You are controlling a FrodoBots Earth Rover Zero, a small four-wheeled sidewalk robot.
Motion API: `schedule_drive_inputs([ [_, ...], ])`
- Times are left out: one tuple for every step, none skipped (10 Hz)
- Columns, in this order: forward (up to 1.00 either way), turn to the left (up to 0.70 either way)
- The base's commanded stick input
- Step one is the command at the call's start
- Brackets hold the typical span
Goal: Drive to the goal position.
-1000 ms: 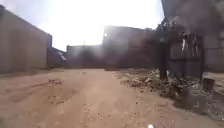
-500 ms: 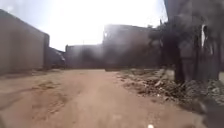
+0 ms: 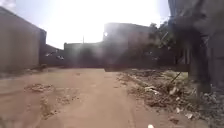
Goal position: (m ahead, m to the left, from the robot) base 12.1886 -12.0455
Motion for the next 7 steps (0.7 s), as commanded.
schedule_drive_inputs([
  [1.00, 0.00],
  [1.00, 0.00],
  [1.00, 0.00],
  [1.00, 0.00],
  [1.00, 0.00],
  [1.00, 0.00],
  [1.00, 0.00],
])
